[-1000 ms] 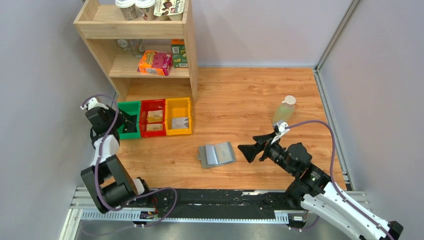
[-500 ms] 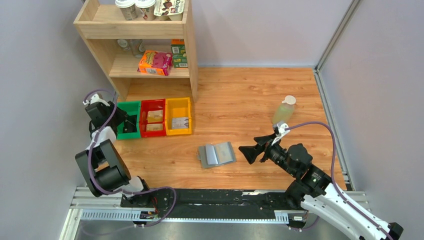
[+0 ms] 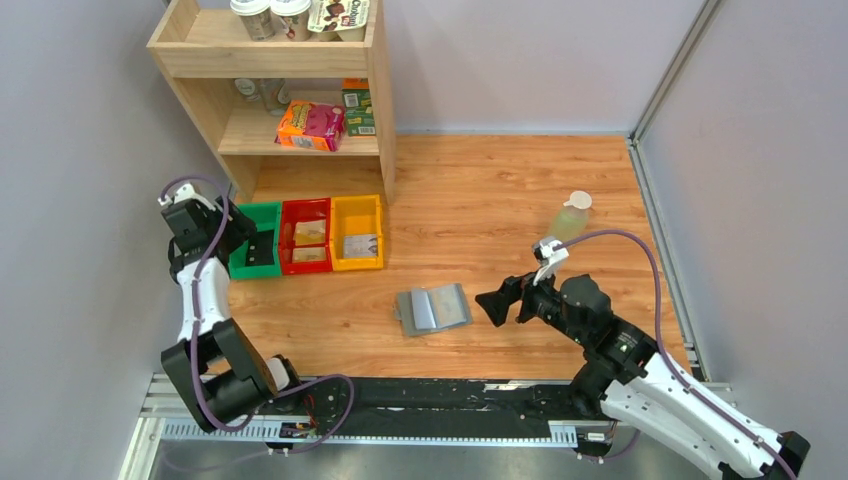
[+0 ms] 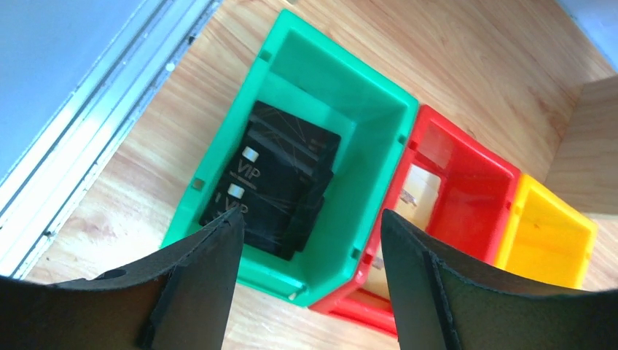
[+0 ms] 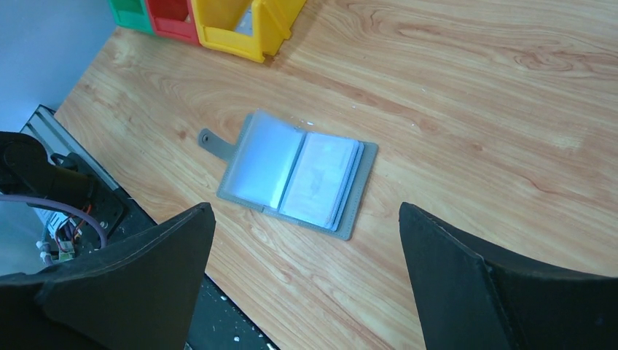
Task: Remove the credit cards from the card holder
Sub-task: Place the credit card in the storage box, then remove the credit card from the card holder.
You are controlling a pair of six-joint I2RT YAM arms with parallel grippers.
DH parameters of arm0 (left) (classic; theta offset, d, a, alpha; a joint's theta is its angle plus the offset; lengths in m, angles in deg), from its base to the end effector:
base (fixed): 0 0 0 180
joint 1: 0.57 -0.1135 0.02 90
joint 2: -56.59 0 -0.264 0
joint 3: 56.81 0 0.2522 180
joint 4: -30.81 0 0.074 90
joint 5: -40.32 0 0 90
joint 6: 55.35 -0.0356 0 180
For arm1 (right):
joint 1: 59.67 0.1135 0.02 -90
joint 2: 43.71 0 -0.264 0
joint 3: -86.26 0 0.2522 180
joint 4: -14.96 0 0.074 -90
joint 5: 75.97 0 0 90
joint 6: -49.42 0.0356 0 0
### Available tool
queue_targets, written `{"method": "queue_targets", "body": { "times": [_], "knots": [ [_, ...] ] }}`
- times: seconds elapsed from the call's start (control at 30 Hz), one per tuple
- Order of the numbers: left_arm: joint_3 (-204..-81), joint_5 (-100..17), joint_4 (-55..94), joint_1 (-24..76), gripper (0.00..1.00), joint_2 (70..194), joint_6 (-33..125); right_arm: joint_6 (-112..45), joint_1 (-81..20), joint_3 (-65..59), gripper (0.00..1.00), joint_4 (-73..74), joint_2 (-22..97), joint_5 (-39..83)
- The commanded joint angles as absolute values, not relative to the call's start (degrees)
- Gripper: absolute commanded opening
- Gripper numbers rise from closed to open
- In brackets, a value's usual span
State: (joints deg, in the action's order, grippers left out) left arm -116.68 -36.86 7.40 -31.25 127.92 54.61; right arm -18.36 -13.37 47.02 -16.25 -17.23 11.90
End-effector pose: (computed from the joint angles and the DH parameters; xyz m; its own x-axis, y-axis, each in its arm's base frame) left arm 0.2378 0.1319 0.2513 -0.3458 -0.5922 -0.7279 -0.4883 0.7759 -0.3993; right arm 0.0933 0.0957 0.2522 -0.4664 0.0589 -0.8826 -0.5636 0.7493 0.3478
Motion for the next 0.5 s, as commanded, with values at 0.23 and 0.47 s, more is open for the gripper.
{"method": "queue_targets", "body": {
  "times": [0.23, 0.47],
  "knots": [
    [-118.83, -37.11, -12.21, -11.76, 0.76, 110.74, 60.22, -14.48, -13.53, 37.79, 1.00, -21.73, -0.05, 11.57],
    [-116.36, -38.95, -15.65, 8.80, 0.77, 103.36, 66.80, -11.66, -13.44, 35.41, 0.89, -20.42, 10.50, 15.15]
  ]
}}
